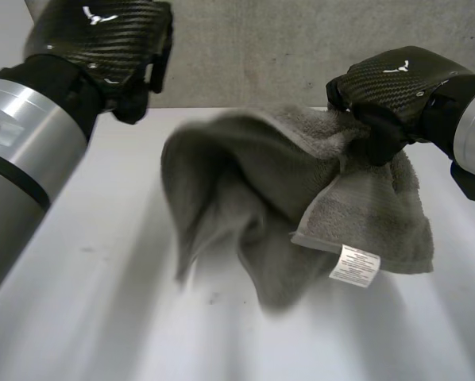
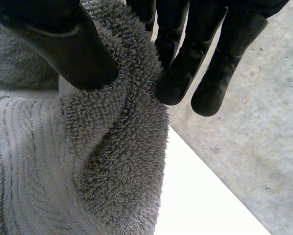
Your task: Fold the towel.
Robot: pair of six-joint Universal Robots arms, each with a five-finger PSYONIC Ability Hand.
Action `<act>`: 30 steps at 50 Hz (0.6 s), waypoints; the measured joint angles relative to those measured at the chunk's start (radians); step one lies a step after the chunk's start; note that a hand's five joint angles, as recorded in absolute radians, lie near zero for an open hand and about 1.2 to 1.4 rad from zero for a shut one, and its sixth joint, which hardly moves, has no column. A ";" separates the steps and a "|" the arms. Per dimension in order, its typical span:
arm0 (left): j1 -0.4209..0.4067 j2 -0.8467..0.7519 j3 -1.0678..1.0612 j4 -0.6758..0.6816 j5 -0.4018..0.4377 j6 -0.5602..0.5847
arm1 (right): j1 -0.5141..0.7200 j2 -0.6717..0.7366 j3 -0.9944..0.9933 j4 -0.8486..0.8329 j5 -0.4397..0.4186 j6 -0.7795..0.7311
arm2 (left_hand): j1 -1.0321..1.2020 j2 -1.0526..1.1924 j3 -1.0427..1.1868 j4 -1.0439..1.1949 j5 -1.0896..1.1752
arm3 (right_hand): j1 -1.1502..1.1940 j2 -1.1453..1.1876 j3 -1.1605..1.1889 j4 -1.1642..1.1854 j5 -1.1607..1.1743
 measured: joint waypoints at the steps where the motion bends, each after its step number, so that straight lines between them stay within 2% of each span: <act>1: 0.016 0.000 0.005 -0.023 0.000 0.023 | -0.001 0.007 -0.015 0.021 -0.007 -0.011 | 0.000 0.000 0.000 0.000 0.000 | 0.000 0.000 0.003 0.000 0.000; 9: 0.094 -0.109 0.015 -0.077 0.002 0.095 | -0.002 0.146 -0.057 0.051 -0.035 -0.067 | 0.000 0.000 0.000 0.001 0.000 | 0.000 0.000 0.004 0.000 0.000; 14: 0.104 -0.266 0.058 -0.024 0.005 0.076 | 0.005 0.307 -0.117 -0.028 -0.024 -0.065 | 0.000 0.000 0.000 0.001 0.000 | 0.000 0.000 0.004 0.000 0.000; 19: 0.096 -0.393 0.109 0.052 0.011 0.010 | 0.025 0.447 -0.190 -0.093 0.023 -0.049 | -0.016 -0.020 -0.018 -0.023 -0.016 | 0.000 0.000 0.004 0.000 0.000; 22: 0.086 -0.412 0.102 0.068 0.016 -0.044 | 0.032 0.475 -0.192 -0.106 0.052 -0.044 | -0.317 -0.323 -0.319 -0.322 -0.319 | 0.000 0.000 0.004 0.000 0.000; 23: 0.081 -0.412 0.084 0.072 0.020 -0.076 | 0.033 0.479 -0.185 -0.111 0.064 -0.043 | -0.503 -0.511 -0.487 -0.492 -0.490 | 0.000 0.000 0.004 0.000 0.000; 27: 0.076 -0.384 0.010 0.075 0.031 -0.147 | 0.031 0.463 -0.136 -0.138 0.089 -0.042 | -0.744 -0.750 -0.749 -0.751 -0.751 | 0.000 0.000 0.004 0.000 0.000; 30: 0.080 -0.345 -0.072 0.078 0.039 -0.184 | 0.026 0.432 -0.080 -0.172 0.098 -0.042 | -0.817 -0.824 -0.820 -0.823 -0.822 | 0.000 0.000 0.004 0.000 0.000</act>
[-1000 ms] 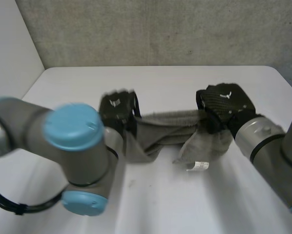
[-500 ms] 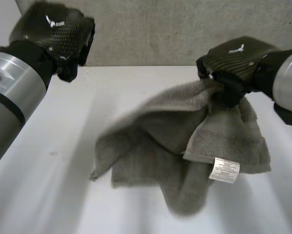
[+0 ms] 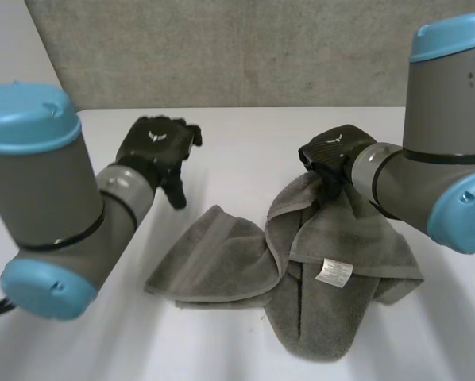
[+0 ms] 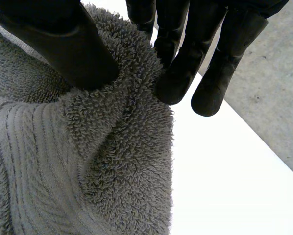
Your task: Fold the towel.
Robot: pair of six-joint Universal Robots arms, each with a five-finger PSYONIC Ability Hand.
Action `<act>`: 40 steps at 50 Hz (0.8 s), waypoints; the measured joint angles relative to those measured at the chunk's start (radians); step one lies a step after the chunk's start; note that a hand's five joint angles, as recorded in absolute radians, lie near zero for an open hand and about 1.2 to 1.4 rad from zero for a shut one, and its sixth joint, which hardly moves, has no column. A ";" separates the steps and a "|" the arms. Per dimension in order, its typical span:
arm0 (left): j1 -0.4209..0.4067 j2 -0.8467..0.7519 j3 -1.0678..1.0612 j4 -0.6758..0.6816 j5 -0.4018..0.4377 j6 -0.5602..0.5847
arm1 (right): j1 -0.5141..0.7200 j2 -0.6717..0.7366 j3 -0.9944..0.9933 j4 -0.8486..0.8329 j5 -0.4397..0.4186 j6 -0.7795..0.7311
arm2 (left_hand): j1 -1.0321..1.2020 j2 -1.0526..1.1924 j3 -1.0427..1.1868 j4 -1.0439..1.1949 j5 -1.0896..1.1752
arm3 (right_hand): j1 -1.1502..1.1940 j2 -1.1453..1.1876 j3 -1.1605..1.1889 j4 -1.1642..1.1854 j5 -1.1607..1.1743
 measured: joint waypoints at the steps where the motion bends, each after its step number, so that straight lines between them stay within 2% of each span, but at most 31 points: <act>1: 0.002 0.007 -0.016 0.001 0.001 -0.004 | -0.001 -0.006 0.009 -0.006 0.001 0.000 | -0.006 -0.006 -0.008 -0.007 -0.007 | 0.000 0.000 0.000 0.000 0.000; 9: 0.028 0.097 -0.244 0.018 0.035 -0.016 | -0.024 -0.097 0.174 -0.122 -0.002 0.000 | -0.026 -0.024 -0.028 -0.025 -0.027 | 0.000 0.000 0.000 0.000 0.000; 13: 0.032 0.129 -0.354 0.057 0.086 -0.013 | -0.048 -0.139 0.257 -0.176 -0.007 0.001 | 0.033 0.037 0.034 0.036 0.038 | 0.000 0.000 0.000 0.000 0.000; 21: 0.036 0.132 -0.516 0.222 0.192 -0.008 | -0.061 -0.193 0.418 -0.292 -0.013 0.001 | 0.109 0.113 0.110 0.111 0.116 | 0.000 0.000 0.000 0.000 0.000; 31: 0.038 0.037 -0.556 0.347 0.209 -0.004 | -0.061 -0.198 0.523 -0.372 -0.021 0.001 | 0.114 0.119 0.115 0.116 0.121 | 0.000 0.000 0.000 0.000 0.000; 40: 0.038 -0.044 -0.525 0.376 0.206 0.001 | -0.061 -0.195 0.547 -0.384 -0.022 0.001 | 0.170 0.173 0.171 0.172 0.175 | 0.000 0.000 0.000 0.000 0.000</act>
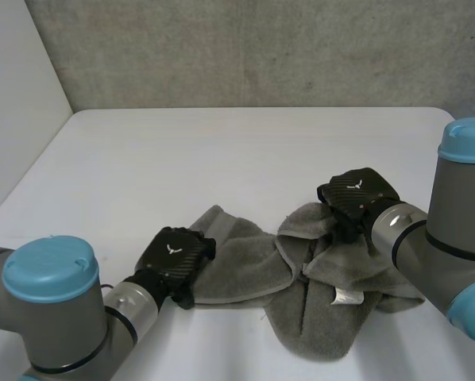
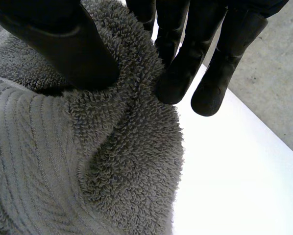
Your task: Fold the towel.
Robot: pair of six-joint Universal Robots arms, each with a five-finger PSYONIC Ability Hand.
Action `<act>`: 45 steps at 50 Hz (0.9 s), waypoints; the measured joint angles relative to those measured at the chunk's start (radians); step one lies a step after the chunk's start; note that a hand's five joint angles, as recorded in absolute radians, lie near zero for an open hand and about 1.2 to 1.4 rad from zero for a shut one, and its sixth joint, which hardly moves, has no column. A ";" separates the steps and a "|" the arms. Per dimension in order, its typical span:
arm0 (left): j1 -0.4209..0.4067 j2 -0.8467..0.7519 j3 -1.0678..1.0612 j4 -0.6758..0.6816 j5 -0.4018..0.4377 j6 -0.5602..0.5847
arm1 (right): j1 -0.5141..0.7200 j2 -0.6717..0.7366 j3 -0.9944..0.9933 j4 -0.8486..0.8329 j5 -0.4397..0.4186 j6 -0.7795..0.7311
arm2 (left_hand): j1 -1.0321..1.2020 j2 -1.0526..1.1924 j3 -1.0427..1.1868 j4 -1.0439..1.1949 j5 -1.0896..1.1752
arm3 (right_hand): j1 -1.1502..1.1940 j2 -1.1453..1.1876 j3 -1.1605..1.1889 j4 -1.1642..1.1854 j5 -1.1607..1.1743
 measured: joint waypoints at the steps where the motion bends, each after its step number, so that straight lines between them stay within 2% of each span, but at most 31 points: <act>1: 0.000 -0.010 0.006 0.000 0.000 0.000 | 0.000 0.000 0.002 -0.002 0.000 0.000 | 0.001 0.003 0.002 0.002 0.003 | 0.000 0.000 0.000 0.000 -0.001; 7: -0.001 -0.040 0.036 0.000 0.000 0.000 | -0.001 0.002 0.006 -0.009 0.001 0.000 | 0.136 0.137 0.137 0.127 0.124 | 0.000 0.000 0.000 0.000 -0.001; 15: -0.002 -0.078 0.081 0.014 -0.001 -0.001 | -0.004 0.001 0.004 -0.013 0.002 -0.001 | 0.567 0.579 0.572 0.574 0.567 | 0.000 0.000 0.000 0.000 -0.001; 23: -0.001 -0.029 0.108 0.043 -0.011 0.001 | -0.007 -0.020 -0.013 -0.004 0.003 -0.005 | 0.619 0.647 0.646 0.648 0.630 | 0.000 0.000 0.000 0.000 -0.001; 29: 0.016 0.166 0.116 0.029 -0.014 0.005 | -0.015 -0.109 -0.029 0.058 0.000 -0.015 | 0.619 0.650 0.649 0.650 0.632 | 0.000 0.000 0.000 0.000 -0.001; 36: 0.092 0.429 0.121 -0.101 -0.006 0.071 | -0.035 -0.205 -0.069 0.286 -0.041 -0.079 | 0.624 0.650 0.649 0.650 0.636 | 0.000 0.000 0.000 0.000 -0.001; 41: 0.143 0.491 0.132 -0.243 -0.001 0.165 | -0.039 -0.218 -0.091 0.437 -0.074 -0.143 | 0.624 0.650 0.649 0.650 0.637 | 0.000 0.000 0.000 0.000 -0.001; 45: 0.180 0.468 0.135 -0.338 0.000 0.237 | -0.037 -0.198 -0.106 0.502 -0.087 -0.194 | 0.624 0.650 0.649 0.650 0.637 | 0.000 0.000 0.000 0.000 -0.001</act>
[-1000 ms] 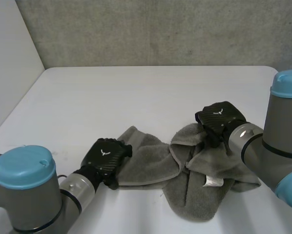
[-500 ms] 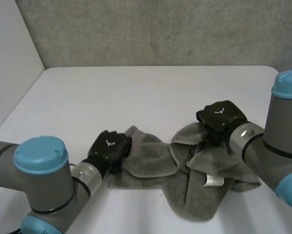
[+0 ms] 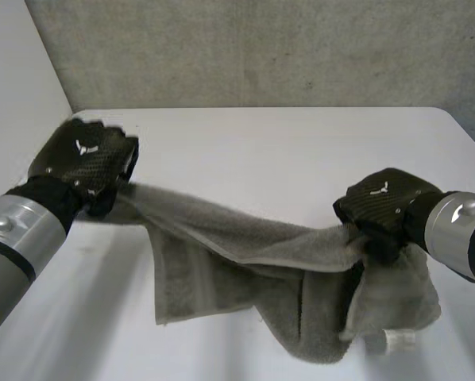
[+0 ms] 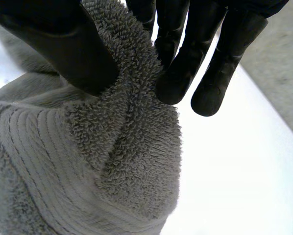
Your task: Fold the towel.
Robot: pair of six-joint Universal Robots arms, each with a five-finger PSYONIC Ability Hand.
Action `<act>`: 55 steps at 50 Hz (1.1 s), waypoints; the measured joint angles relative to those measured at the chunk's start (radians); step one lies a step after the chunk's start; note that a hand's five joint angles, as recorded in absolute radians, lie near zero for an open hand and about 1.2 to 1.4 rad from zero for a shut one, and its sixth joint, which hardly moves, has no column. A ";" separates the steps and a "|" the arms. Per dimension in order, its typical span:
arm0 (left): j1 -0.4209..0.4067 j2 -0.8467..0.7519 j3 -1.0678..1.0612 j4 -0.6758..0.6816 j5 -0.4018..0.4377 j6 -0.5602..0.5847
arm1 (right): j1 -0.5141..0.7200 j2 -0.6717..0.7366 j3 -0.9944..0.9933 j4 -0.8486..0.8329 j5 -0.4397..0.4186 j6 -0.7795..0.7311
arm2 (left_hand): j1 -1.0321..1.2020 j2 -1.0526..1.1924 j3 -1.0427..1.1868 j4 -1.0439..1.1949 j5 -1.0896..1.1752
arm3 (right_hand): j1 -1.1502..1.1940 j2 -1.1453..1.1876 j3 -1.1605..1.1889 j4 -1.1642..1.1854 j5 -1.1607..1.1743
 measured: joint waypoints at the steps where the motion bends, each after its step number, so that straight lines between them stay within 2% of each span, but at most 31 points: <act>1: 0.003 -0.007 0.000 -0.005 0.000 0.005 | 0.001 0.006 -0.003 0.002 -0.001 -0.005 | 0.000 0.000 0.000 0.000 0.000 | 0.000 0.000 0.000 0.000 0.000; 7: 0.019 -0.157 0.042 0.026 -0.002 0.027 | 0.013 0.137 -0.103 -0.068 0.001 -0.035 | 0.000 0.000 0.000 0.001 0.000 | 0.000 0.000 0.000 0.000 0.000; 13: 0.013 -0.309 0.206 0.209 -0.021 0.015 | 0.021 0.277 -0.297 -0.304 0.010 -0.029 | 0.000 0.000 0.000 0.002 0.000 | 0.000 0.000 0.000 0.000 0.000; 19: 0.009 -0.355 0.455 0.411 -0.135 -0.062 | 0.021 0.290 -0.442 -0.650 0.003 -0.011 | 0.000 0.001 0.001 0.002 0.000 | 0.000 0.000 0.000 0.000 0.000; 22: 0.006 -0.341 0.511 0.441 -0.191 -0.113 | 0.018 0.265 -0.454 -0.706 -0.023 0.000 | 0.000 0.001 0.001 0.002 0.000 | 0.000 0.000 0.000 0.000 0.000; 26: 0.005 -0.299 0.500 0.437 -0.226 -0.162 | 0.010 0.245 -0.445 -0.662 -0.092 0.006 | 0.000 0.001 0.001 0.002 0.000 | 0.000 0.000 0.000 0.000 0.000; 29: 0.008 -0.249 0.403 0.422 -0.219 -0.183 | 0.004 0.249 -0.428 -0.525 -0.183 0.002 | 0.000 0.001 0.001 0.002 0.000 | 0.000 0.000 0.000 0.000 0.000; 33: 0.011 -0.216 0.262 0.412 -0.182 -0.185 | -0.012 0.289 -0.406 -0.346 -0.262 -0.017 | 0.000 0.001 0.001 0.002 0.000 | 0.000 0.000 0.000 0.000 0.000; 39: 0.014 -0.227 0.015 0.426 -0.113 -0.180 | -0.034 0.389 -0.346 -0.203 -0.291 -0.109 | 0.000 0.001 0.001 0.002 0.000 | 0.000 0.000 0.000 0.000 0.000; 47: 0.014 -0.318 -0.136 0.484 -0.088 -0.177 | -0.040 0.528 -0.250 -0.198 -0.255 -0.281 | 0.000 0.001 0.001 0.002 0.000 | -0.001 -0.001 0.000 -0.001 0.000; 49: 0.014 -0.332 -0.143 0.490 -0.088 -0.177 | -0.039 0.546 -0.237 -0.207 -0.244 -0.293 | 0.000 0.001 0.001 0.002 0.000 | -0.085 -0.097 -0.100 -0.104 -0.097; 50: 0.014 -0.340 -0.145 0.493 -0.088 -0.177 | -0.039 0.554 -0.227 -0.220 -0.237 -0.291 | 0.000 0.001 0.001 0.002 0.000 | -0.265 -0.282 -0.282 -0.284 -0.284; 52: 0.014 -0.346 -0.144 0.494 -0.089 -0.177 | -0.038 0.557 -0.212 -0.241 -0.229 -0.278 | 0.000 0.001 0.001 0.002 0.000 | -0.500 -0.509 -0.495 -0.498 -0.501; 55: 0.015 -0.348 -0.141 0.495 -0.089 -0.177 | -0.038 0.543 -0.186 -0.287 -0.221 -0.227 | 0.000 0.001 0.001 0.002 0.000 | -0.721 -0.730 -0.743 -0.740 -0.750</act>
